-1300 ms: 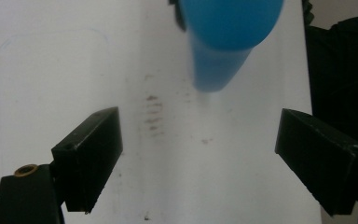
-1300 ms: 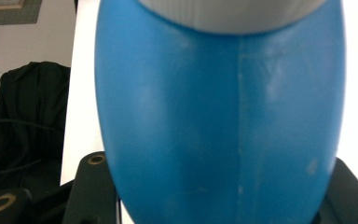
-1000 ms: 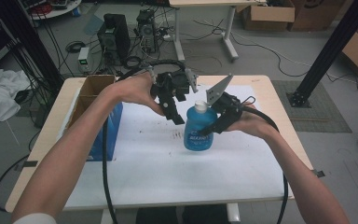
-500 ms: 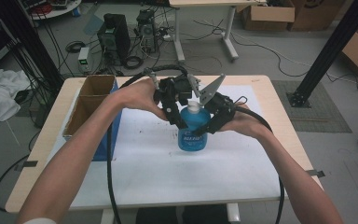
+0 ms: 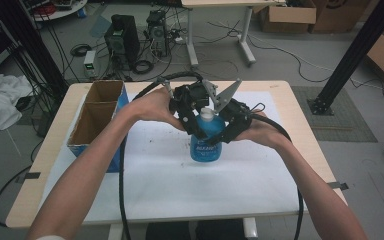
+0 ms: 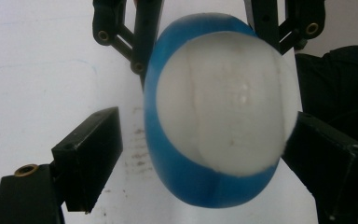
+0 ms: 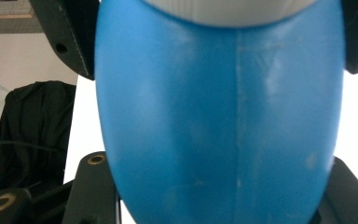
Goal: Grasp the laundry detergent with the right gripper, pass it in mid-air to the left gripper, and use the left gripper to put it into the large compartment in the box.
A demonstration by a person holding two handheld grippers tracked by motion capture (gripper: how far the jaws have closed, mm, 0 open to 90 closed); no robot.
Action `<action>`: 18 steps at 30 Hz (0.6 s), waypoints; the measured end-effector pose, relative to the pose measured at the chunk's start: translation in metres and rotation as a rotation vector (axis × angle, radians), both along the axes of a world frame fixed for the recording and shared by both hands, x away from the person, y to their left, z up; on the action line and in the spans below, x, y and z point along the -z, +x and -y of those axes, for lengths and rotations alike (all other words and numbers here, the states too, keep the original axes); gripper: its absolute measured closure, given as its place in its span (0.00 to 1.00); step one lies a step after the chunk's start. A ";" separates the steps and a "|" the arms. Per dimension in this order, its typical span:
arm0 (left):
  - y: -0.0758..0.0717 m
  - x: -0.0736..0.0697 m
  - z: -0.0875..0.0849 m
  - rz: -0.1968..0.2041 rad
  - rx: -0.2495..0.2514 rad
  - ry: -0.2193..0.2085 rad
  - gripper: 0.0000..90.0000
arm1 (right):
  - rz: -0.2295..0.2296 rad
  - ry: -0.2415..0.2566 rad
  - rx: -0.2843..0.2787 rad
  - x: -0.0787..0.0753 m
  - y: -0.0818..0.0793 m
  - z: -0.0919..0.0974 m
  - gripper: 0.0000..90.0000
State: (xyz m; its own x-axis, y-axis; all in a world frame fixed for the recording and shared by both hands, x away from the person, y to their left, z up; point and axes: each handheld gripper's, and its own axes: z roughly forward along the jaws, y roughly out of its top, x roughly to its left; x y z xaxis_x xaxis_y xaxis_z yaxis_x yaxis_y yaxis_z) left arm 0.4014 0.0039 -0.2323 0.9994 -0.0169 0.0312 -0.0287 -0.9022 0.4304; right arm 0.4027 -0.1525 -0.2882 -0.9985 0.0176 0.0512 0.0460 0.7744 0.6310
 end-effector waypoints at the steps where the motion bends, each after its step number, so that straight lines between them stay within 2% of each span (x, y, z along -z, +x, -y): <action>1: 0.000 0.001 0.000 -0.010 -0.003 -0.010 0.17 | 0.000 0.000 0.001 0.000 0.000 0.000 0.50; 13: 0.001 0.000 0.004 -0.036 -0.014 -0.052 0.18 | -0.001 -0.001 0.007 0.001 0.000 -0.001 0.50; 18: 0.003 0.004 0.004 -0.054 -0.032 -0.064 0.18 | -0.002 0.008 0.011 0.001 0.001 0.000 0.50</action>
